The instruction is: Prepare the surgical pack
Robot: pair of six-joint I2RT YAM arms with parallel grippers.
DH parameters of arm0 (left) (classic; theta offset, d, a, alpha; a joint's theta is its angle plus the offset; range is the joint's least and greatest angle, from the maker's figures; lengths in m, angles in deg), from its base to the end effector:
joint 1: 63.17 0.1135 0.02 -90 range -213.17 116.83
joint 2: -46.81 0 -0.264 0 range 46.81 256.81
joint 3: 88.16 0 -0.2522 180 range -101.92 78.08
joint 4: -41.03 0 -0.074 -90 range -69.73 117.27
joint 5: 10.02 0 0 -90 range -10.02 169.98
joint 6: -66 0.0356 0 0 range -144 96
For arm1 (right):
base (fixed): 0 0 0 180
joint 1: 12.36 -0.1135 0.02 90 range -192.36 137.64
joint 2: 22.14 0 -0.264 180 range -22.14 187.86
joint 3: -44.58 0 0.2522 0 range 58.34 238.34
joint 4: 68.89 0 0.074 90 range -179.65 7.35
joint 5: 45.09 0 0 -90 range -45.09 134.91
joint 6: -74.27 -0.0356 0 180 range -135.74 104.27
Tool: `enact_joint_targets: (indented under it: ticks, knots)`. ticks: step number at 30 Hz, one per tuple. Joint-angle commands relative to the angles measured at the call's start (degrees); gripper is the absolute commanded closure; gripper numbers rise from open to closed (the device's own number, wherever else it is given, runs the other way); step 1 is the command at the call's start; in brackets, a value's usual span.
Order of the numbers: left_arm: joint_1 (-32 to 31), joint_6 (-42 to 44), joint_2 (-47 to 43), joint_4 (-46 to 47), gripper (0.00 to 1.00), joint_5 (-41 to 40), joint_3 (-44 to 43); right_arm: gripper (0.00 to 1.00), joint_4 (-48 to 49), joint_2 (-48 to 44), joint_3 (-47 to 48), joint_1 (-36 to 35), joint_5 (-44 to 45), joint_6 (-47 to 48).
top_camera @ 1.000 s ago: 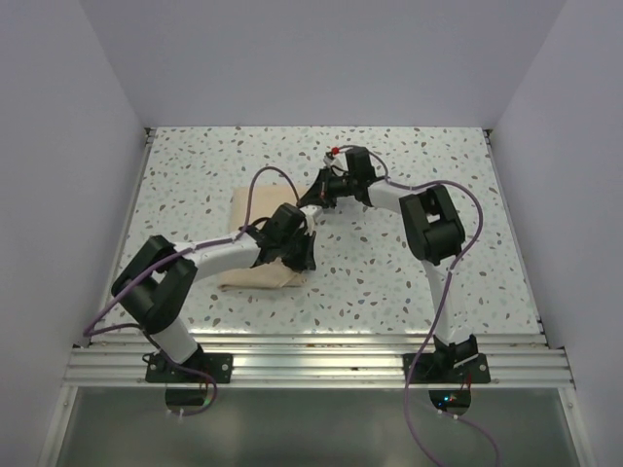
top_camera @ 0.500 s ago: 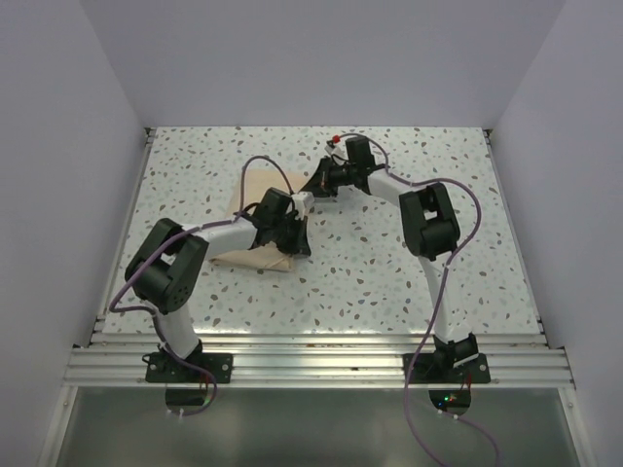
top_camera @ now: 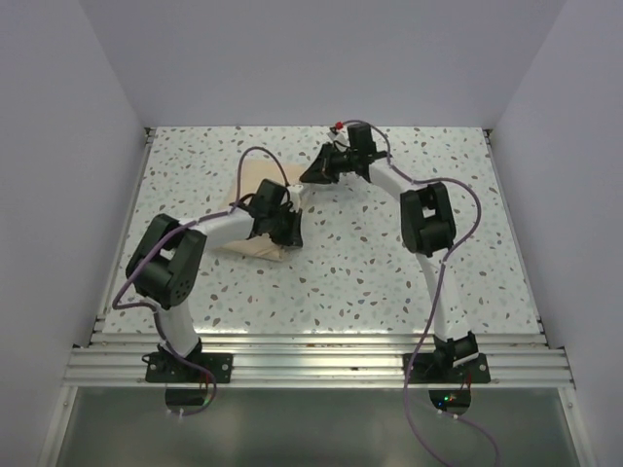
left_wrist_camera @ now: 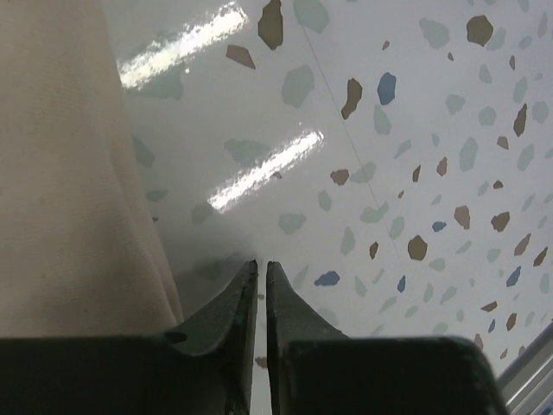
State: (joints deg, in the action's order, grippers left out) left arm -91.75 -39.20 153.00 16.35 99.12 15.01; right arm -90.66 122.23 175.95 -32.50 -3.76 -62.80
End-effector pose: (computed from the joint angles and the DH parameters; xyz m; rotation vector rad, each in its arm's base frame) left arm 0.3251 -0.1904 0.1563 0.4424 2.5551 -0.7184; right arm 0.5169 0.2181 0.1550 0.0064 2.3840 1.5455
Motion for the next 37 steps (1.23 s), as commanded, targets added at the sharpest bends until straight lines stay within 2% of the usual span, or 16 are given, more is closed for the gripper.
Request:
enact_joint_targets:
  ticks: [1, 5, 9, 14, 18, 21, 22, 27, 28, 32, 35, 37]
  knots:
    - [1.2, 0.7, -8.3, -5.0, 0.86, -2.3, 2.5, 0.84, -6.7, -9.7, 1.8, 3.0, 3.5, -0.3]
    - [0.3, -4.6, -21.9, -6.4, 0.74, -2.2, 5.4, 0.77, -14.6, -21.2, -4.8, 5.5, 8.8, 3.9]
    - [0.3, -7.8, -31.0, -8.8, 0.59, -3.8, 6.2, 0.70, -24.3, -28.5, -12.4, 5.7, 14.6, 12.6]
    - [0.6, -11.5, -38.5, -8.6, 0.44, -8.7, 8.1, 0.56, -22.3, -39.1, -33.0, 5.5, 18.5, 13.0]
    - [1.6, -14.4, -42.1, -3.6, 0.41, -8.2, 11.5, 0.43, -24.2, -47.1, -44.1, 4.5, 24.1, 15.7]
    - [1.6, -14.7, -41.3, -3.5, 0.40, -6.6, 11.4, 0.20, -22.8, -54.2, -51.1, 4.4, 27.3, 16.0]
    - [1.7, -14.7, -41.6, -3.1, 0.40, -6.2, 11.6, 0.02, -22.2, -57.0, -53.9, 4.3, 27.7, 16.0]
    - [1.5, -17.8, -46.3, 3.3, 0.38, -4.1, 20.0, 0.01, -18.0, -62.8, -61.8, 3.6, 27.7, 17.2]
    - [1.6, -19.3, -48.3, 4.4, 0.30, -3.9, 21.6, 0.01, -17.0, -64.6, -64.8, 3.4, 28.2, 17.2]
    - [1.5, -23.4, -53.6, 12.6, 0.25, -2.5, 31.1, 0.01, -11.6, -67.8, -72.1, 2.7, 28.8, 16.6]
    - [1.4, -26.1, -57.4, 16.9, 0.23, -1.9, 36.3, 0.01, -3.4, -73.7, -79.9, 2.2, 26.8, 15.0]
    - [1.5, -29.1, -59.9, 19.6, 0.22, -0.1, 38.8, 0.01, 7.7, -78.2, -87.4, 2.2, 24.8, 13.4]
